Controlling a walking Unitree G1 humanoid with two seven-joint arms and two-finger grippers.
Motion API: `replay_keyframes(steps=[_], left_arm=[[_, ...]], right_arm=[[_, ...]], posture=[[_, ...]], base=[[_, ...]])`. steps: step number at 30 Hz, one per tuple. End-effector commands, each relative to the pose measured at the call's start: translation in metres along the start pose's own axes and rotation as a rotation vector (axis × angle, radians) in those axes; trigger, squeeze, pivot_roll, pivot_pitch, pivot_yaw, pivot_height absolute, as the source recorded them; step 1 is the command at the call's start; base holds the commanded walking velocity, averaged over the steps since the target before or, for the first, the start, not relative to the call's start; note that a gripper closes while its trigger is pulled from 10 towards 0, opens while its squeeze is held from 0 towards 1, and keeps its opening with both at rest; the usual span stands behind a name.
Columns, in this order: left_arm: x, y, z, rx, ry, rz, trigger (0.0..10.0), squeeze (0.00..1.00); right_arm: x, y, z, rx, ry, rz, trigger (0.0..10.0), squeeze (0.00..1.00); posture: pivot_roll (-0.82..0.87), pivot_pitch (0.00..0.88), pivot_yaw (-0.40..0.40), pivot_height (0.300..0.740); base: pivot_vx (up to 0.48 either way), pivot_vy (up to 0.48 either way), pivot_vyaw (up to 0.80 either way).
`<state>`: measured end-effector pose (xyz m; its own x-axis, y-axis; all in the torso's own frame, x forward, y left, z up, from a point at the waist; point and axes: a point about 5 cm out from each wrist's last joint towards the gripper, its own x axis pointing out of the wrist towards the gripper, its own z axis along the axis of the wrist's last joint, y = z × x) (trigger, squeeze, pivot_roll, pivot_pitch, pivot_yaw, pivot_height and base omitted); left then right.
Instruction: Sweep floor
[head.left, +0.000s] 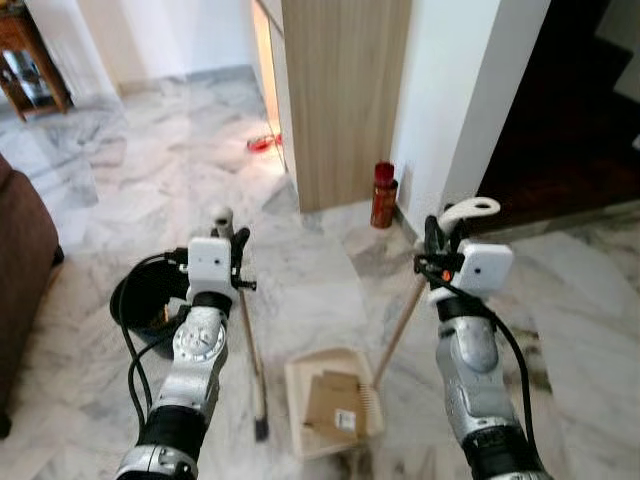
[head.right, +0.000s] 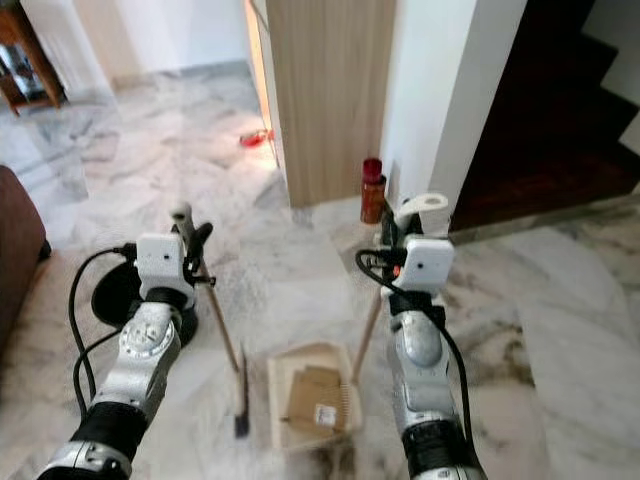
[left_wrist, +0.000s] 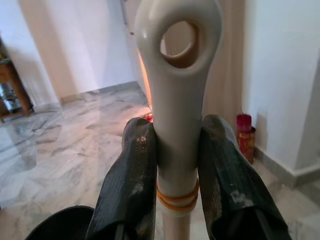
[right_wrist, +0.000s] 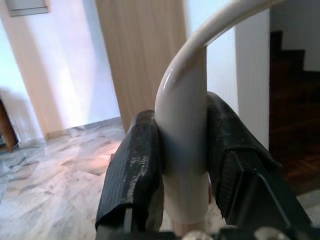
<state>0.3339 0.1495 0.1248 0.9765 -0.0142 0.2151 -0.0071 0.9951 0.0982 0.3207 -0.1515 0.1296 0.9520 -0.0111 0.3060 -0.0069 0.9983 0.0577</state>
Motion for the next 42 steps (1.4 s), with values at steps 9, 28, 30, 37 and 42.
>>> replay_keyframes(steps=[9, 28, 30, 37, 42], left_arm=[[0.0048, -0.0014, 0.0121, 0.003, -0.051, -0.001, 10.0, 0.0], [0.0042, -0.0044, 0.0116, -0.003, -0.048, 0.0, 10.0, 0.0], [0.0041, -0.0044, 0.0116, -0.004, -0.048, 0.0, 10.0, 0.0], [0.0036, -0.0047, 0.0111, -0.006, -0.047, -0.003, 10.0, 0.0], [0.0035, -0.0069, 0.0114, -0.005, -0.051, -0.01, 10.0, 0.0]], right_arm=[[0.0051, -0.0007, 0.0109, 0.027, -0.056, -0.016, 10.0, 0.0], [0.0047, 0.0, 0.0105, 0.024, -0.051, -0.005, 10.0, 0.0], [0.0047, 0.0001, 0.0104, 0.024, -0.05, -0.003, 10.0, 0.0], [0.0053, -0.0002, 0.011, 0.021, -0.052, -0.001, 10.0, 0.0], [0.006, 0.0002, 0.0112, 0.023, -0.053, 0.005, 10.0, 0.0]], posture=[[-0.08, 0.0, 0.073, 0.74], [-0.08, 0.0, 0.064, 0.74], [-0.08, 0.0, 0.063, 0.74], [-0.08, 0.0, 0.063, 0.74], [-0.08, 0.0, 0.062, 0.74]], base=[[0.0, 0.305, 0.0], [0.0, 0.305, 0.0], [0.0, 0.306, 0.0], [0.0, 0.304, 0.0], [0.0, 0.309, 0.0]])
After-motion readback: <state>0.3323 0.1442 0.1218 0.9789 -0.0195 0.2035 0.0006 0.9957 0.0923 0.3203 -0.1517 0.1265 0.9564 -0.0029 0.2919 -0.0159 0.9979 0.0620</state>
